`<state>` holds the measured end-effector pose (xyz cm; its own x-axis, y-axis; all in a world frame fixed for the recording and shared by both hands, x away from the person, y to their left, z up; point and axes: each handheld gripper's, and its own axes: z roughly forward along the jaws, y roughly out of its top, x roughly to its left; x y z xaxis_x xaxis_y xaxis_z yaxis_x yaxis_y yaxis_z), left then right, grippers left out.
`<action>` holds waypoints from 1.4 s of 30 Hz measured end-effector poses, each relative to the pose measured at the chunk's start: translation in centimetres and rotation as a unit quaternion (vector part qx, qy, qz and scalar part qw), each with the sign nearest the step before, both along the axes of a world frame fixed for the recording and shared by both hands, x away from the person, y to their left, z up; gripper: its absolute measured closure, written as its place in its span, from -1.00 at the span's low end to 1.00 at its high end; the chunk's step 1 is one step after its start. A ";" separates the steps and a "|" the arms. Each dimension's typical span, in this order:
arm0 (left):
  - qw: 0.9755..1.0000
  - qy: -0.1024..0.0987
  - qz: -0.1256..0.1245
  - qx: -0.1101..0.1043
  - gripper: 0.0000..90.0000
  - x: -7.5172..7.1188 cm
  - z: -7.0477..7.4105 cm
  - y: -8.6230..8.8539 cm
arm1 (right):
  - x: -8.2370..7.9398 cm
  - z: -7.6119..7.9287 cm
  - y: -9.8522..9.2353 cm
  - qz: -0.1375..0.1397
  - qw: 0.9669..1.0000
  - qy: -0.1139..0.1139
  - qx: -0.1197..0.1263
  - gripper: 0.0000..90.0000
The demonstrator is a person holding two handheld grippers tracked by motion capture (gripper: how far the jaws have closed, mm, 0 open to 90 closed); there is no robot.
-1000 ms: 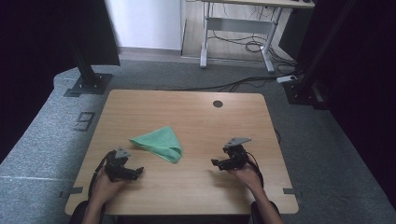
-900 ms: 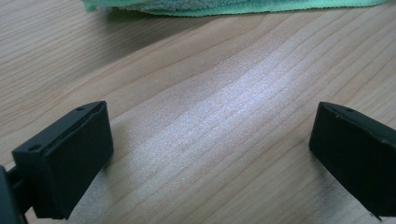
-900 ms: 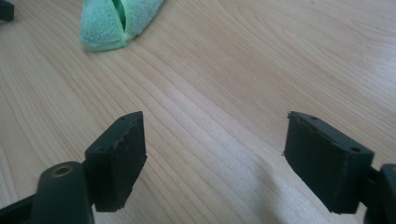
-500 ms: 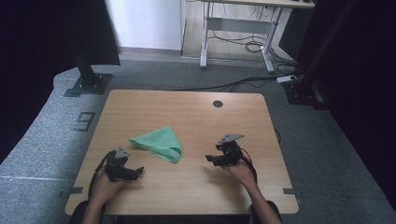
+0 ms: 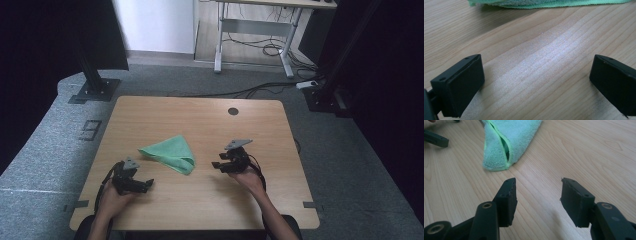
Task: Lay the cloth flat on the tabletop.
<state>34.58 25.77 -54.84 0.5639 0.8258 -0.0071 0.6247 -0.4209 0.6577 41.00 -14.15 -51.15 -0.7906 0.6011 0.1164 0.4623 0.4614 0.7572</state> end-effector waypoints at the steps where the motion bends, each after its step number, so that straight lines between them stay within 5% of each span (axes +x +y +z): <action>1: 1.000 0.000 0.000 0.000 -1.00 0.0 0.0 0.0 | 0.1 0.0 0.2 0.001 1.000 0.000 -0.001 0.06; 42: 1.000 0.000 0.000 0.000 -1.00 0.0 0.0 0.0 | 2.2 -1.4 6.9 0.047 0.999 0.014 0.001 0.43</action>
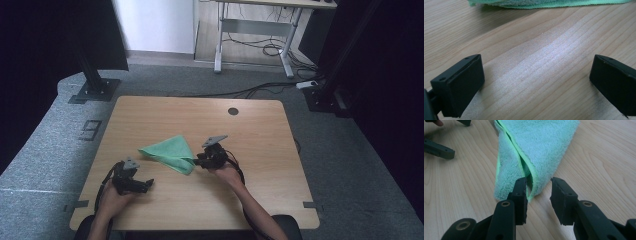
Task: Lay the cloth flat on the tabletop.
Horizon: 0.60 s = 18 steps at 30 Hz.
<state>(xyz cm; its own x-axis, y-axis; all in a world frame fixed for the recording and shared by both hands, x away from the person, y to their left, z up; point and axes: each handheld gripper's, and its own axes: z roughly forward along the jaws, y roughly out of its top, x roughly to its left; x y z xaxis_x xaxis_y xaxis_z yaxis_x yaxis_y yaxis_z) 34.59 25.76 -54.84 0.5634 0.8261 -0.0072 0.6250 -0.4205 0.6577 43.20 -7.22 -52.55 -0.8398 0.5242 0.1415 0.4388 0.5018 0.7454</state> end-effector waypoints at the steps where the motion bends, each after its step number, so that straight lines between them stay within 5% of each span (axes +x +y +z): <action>1: 1.000 0.000 0.000 0.000 -1.00 0.0 0.0 0.0 | 0.1 -0.1 0.2 0.001 1.000 0.001 -0.001 0.43; 11: 1.000 0.000 0.000 0.000 -1.00 0.0 0.0 0.0 | 0.6 -0.8 1.3 0.002 1.000 0.004 -0.007 0.47; 18: 1.000 0.000 0.002 0.000 -1.00 0.0 0.0 0.0 | 0.8 -1.1 1.5 0.003 1.000 0.006 -0.019 0.89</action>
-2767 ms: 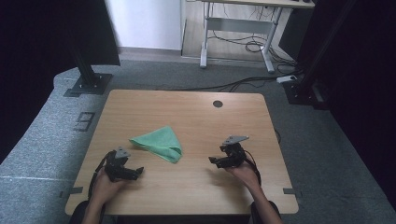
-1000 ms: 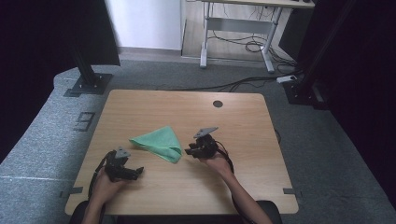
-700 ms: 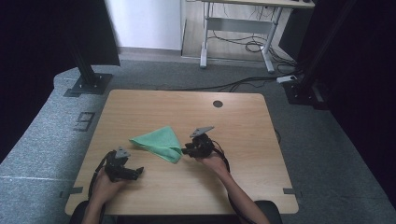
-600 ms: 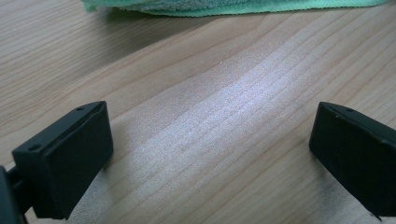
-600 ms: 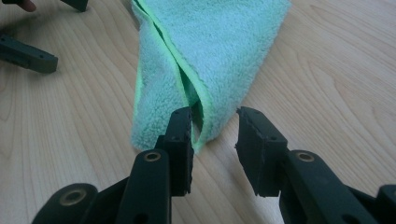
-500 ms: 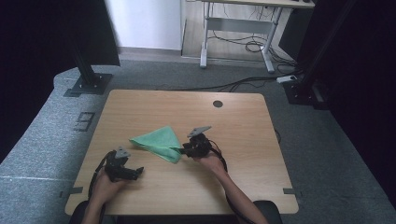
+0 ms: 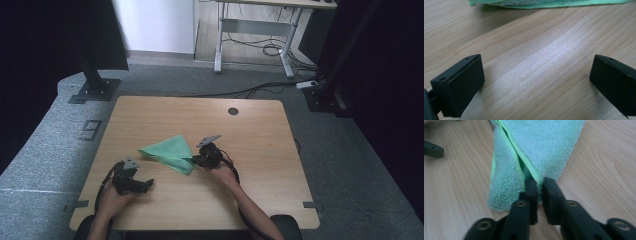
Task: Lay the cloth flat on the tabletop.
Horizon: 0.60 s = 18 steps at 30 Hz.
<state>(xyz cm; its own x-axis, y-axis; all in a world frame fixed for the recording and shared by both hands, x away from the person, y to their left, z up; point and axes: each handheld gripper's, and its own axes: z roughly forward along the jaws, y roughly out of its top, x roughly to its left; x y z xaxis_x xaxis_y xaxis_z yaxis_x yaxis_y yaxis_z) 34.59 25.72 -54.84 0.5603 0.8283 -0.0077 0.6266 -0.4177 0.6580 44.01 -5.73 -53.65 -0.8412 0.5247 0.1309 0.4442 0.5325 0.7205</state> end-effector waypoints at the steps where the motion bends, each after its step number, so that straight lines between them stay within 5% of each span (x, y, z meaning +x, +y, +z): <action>1: 1.000 0.000 0.000 0.000 -1.00 0.0 0.0 0.0 | 0.0 0.0 0.0 -0.001 1.000 0.000 -0.001 0.91; 18: 1.000 0.000 0.001 0.000 -1.00 0.0 0.0 0.0 | -0.3 0.1 -3.4 -0.028 1.000 0.005 0.000 0.92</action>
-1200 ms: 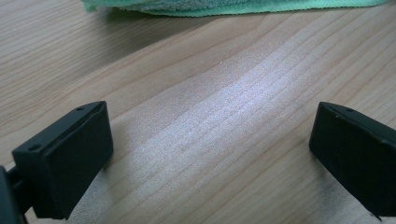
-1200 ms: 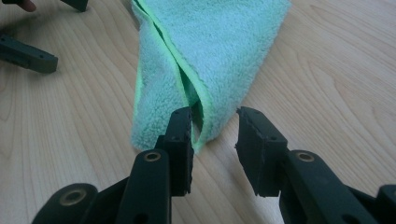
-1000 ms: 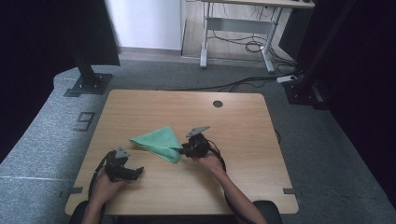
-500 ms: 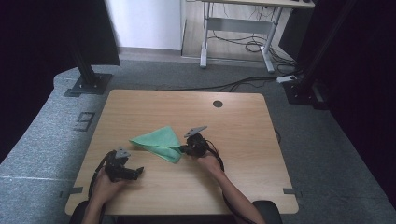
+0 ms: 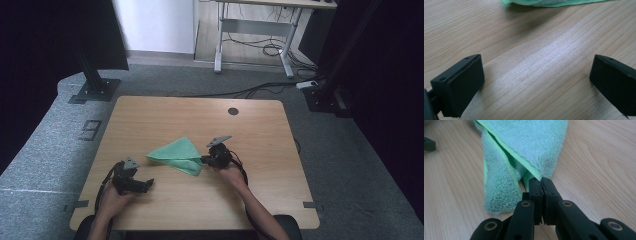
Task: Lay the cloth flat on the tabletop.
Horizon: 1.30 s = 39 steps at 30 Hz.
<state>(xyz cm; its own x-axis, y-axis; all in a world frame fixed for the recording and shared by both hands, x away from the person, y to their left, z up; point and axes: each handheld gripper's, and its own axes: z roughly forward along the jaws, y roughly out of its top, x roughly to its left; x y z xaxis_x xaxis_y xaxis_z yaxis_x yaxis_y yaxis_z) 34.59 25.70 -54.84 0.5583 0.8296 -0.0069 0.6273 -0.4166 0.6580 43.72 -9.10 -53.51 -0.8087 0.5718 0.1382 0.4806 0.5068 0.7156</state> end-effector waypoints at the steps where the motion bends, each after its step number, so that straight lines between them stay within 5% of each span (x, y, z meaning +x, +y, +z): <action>1: 1.000 0.000 0.000 0.000 -1.00 0.0 0.0 0.0 | 0.0 0.0 -0.2 -0.001 1.000 0.001 0.000 0.92; 39: 1.000 0.000 0.003 0.000 -1.00 0.0 0.0 -0.1 | -3.1 0.1 -9.1 -0.060 0.998 0.005 -0.007 0.92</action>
<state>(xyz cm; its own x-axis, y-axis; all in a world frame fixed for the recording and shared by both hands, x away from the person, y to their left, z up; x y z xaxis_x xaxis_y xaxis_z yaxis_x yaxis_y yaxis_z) 34.59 25.64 -54.84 0.5533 0.8330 -0.0065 0.6297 -0.4131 0.6579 40.62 -18.21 -53.42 -0.7329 0.6663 0.1376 0.5462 0.4555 0.7030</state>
